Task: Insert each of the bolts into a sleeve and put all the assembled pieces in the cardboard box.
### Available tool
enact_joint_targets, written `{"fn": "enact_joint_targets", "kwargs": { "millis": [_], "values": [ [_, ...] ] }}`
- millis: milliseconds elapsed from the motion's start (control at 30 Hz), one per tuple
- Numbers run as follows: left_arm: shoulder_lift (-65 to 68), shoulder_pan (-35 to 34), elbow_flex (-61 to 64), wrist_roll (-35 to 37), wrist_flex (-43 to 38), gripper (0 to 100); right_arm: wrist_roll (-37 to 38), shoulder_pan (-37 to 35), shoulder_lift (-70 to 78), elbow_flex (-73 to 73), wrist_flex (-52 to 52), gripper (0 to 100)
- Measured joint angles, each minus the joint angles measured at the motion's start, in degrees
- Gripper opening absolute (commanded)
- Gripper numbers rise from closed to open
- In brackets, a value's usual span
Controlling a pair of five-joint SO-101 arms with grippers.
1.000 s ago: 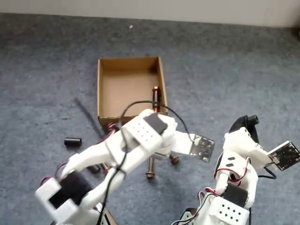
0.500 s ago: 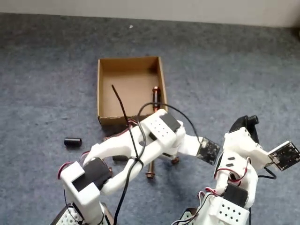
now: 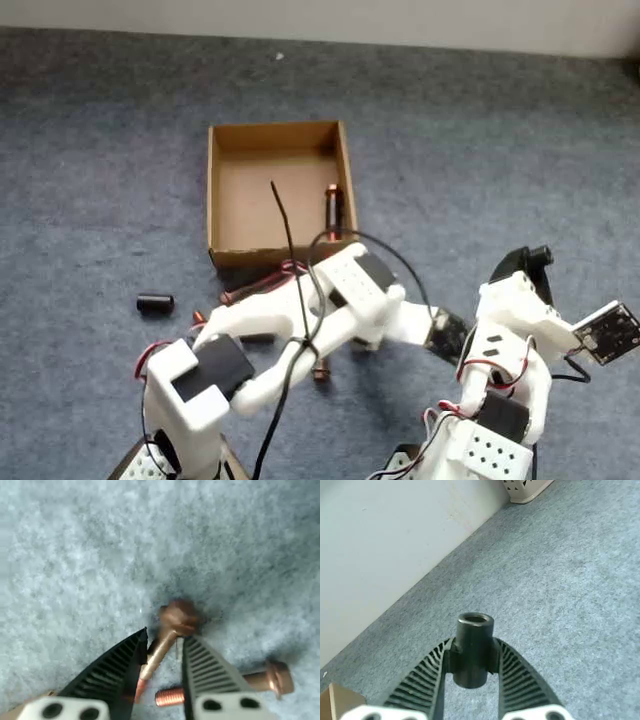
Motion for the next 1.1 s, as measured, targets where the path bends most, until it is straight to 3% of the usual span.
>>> {"fn": "enact_joint_targets", "kwargs": {
  "millis": [400, 733, 1100],
  "values": [
    [-1.1, 2.4, 0.0, -0.3, 6.1, 1, 0.0, 0.0, 0.0, 0.0, 0.0, 0.4],
    [-17.2, 2.3, 10.6, 0.1, 9.6, 1, 0.0, 0.3, 0.0, 0.0, 0.0, 0.4],
    [-33.9, -5.6, 20.7, 0.1, 9.9, 1, 0.0, 0.2, 0.0, 0.0, 0.0, 0.4]
  ]
}}
